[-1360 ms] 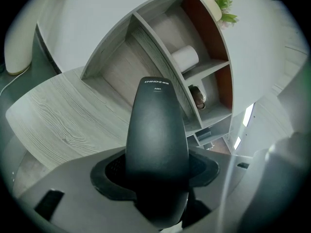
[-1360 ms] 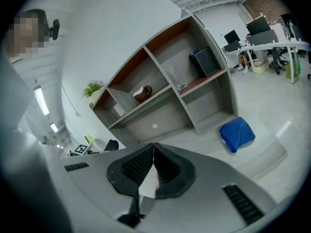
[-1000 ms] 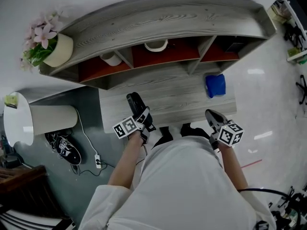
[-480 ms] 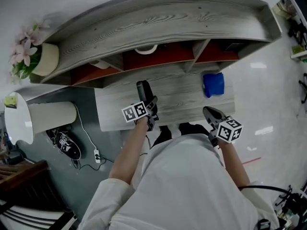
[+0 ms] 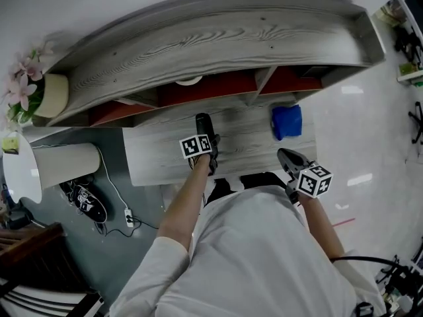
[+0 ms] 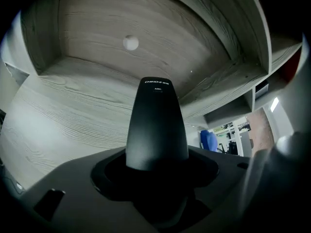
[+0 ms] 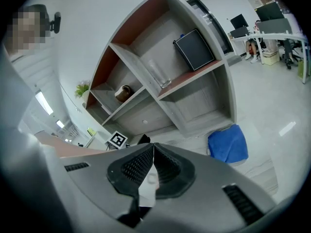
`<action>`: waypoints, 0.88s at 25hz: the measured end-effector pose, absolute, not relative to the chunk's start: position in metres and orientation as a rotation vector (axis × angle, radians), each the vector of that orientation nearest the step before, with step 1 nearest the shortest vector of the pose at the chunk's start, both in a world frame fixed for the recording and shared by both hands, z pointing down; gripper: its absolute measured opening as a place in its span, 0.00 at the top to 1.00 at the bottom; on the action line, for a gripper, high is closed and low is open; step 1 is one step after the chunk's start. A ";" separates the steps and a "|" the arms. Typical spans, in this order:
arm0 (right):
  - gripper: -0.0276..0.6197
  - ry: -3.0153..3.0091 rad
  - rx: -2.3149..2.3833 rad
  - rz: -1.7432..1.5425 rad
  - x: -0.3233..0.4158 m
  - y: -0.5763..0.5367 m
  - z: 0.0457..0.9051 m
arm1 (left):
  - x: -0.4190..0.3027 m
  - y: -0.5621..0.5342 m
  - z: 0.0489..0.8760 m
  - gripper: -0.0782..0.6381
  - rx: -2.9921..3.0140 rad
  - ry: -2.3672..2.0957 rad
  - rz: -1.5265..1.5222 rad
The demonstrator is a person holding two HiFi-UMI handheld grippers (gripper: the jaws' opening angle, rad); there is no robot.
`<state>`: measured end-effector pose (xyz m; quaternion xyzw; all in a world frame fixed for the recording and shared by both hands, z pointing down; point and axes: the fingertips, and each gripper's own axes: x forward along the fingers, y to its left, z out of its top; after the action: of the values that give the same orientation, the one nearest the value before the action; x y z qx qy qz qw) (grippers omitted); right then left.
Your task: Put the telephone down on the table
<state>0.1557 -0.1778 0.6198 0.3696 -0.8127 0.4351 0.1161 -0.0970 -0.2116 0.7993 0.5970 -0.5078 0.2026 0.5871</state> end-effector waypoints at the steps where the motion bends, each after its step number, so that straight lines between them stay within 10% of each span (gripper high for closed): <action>1: 0.93 -2.374 1.083 1.274 0.160 -0.179 0.621 | -0.093 -0.213 0.804 0.49 1.390 -1.178 0.500; 22: 0.93 -2.333 1.004 1.274 0.195 -0.210 0.633 | -0.059 -0.229 0.870 0.49 1.265 -1.219 0.849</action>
<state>0.1945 -0.2097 0.6334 0.3493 -0.8118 0.4433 0.1495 -0.0592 -0.2288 0.8701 0.5369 -0.5172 0.3604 0.5606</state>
